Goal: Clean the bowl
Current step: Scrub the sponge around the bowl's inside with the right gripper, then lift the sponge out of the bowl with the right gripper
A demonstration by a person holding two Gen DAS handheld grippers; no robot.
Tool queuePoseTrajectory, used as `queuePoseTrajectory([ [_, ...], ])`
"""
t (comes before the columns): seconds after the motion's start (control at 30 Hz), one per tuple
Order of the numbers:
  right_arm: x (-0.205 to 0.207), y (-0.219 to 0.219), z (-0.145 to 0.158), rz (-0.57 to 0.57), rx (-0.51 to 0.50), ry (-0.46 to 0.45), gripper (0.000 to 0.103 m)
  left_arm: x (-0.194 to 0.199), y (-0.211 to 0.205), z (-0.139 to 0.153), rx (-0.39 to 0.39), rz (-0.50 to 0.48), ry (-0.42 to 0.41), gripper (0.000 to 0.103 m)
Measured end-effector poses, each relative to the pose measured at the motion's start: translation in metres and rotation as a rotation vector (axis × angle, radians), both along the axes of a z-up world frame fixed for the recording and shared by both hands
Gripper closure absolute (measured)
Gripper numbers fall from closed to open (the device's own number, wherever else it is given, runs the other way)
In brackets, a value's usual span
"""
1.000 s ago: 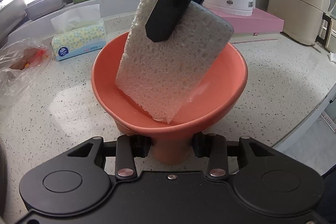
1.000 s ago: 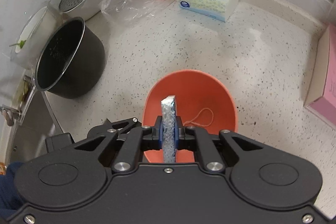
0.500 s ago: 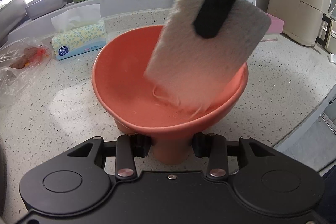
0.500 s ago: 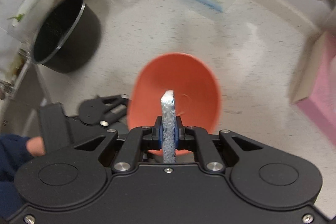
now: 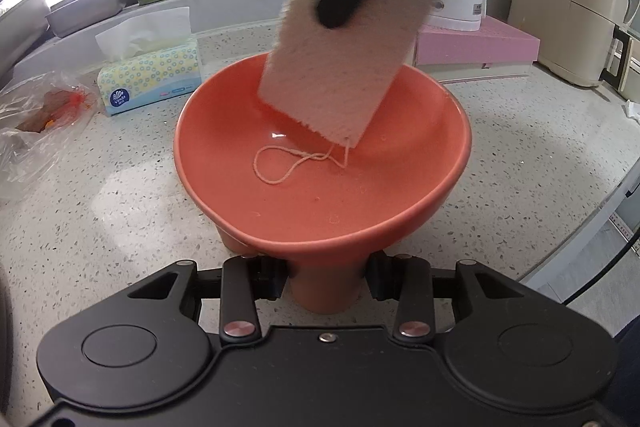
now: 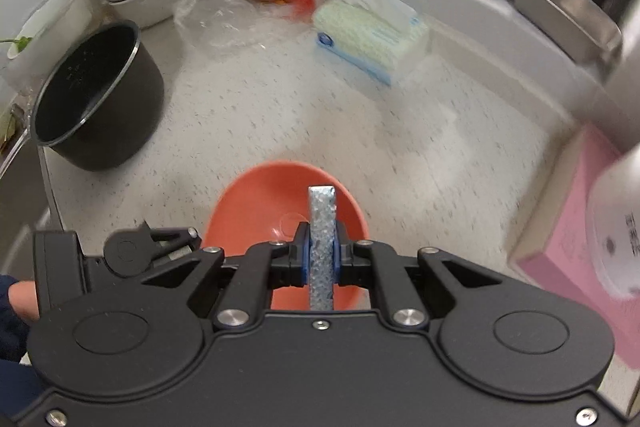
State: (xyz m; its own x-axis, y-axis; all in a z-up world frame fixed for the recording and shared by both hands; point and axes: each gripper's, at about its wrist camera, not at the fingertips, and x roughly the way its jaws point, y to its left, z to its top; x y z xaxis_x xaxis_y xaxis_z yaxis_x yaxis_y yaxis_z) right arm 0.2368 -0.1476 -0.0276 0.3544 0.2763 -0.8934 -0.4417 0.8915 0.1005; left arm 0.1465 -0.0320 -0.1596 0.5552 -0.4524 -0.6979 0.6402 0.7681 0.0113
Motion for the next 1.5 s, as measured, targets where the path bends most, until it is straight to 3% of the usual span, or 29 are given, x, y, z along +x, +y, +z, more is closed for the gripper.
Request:
queuePoseTrajectory([
  [0.07,0.004,0.009,0.0,0.004,0.032,0.01,0.091,-0.001,-0.001,0.0,-0.001,0.001,0.001,0.065],
  [0.2,0.003,0.03,-0.012,0.04,0.113,0.125,0.09,0.001,-0.001,0.0,-0.001,0.009,0.004,0.065],
  [0.43,-0.027,0.02,0.001,0.151,0.032,0.098,0.091,0.002,-0.002,0.0,-0.003,0.017,0.006,0.065],
  [0.53,-0.029,0.0,0.006,0.103,-0.005,0.063,0.091,0.001,-0.002,0.0,-0.002,0.015,0.006,0.065],
  [0.67,-0.03,-0.035,0.021,-0.041,0.052,-0.026,0.091,0.001,-0.002,0.0,0.0,0.015,0.01,0.065],
  [0.9,-0.044,-0.091,0.026,-0.267,0.264,-0.038,0.09,0.004,-0.003,0.001,0.008,0.009,0.018,0.065],
  [1.07,-0.052,-0.119,0.018,-0.371,0.384,0.015,0.09,0.006,-0.003,0.001,0.012,0.004,0.021,0.065],
  [1.2,-0.061,-0.13,0.017,-0.402,0.429,0.035,0.09,0.005,-0.004,0.001,0.014,0.004,0.022,0.065],
  [1.5,-0.065,-0.131,-0.002,-0.409,0.39,0.041,0.09,0.006,-0.005,0.001,0.011,0.005,0.022,0.065],
])
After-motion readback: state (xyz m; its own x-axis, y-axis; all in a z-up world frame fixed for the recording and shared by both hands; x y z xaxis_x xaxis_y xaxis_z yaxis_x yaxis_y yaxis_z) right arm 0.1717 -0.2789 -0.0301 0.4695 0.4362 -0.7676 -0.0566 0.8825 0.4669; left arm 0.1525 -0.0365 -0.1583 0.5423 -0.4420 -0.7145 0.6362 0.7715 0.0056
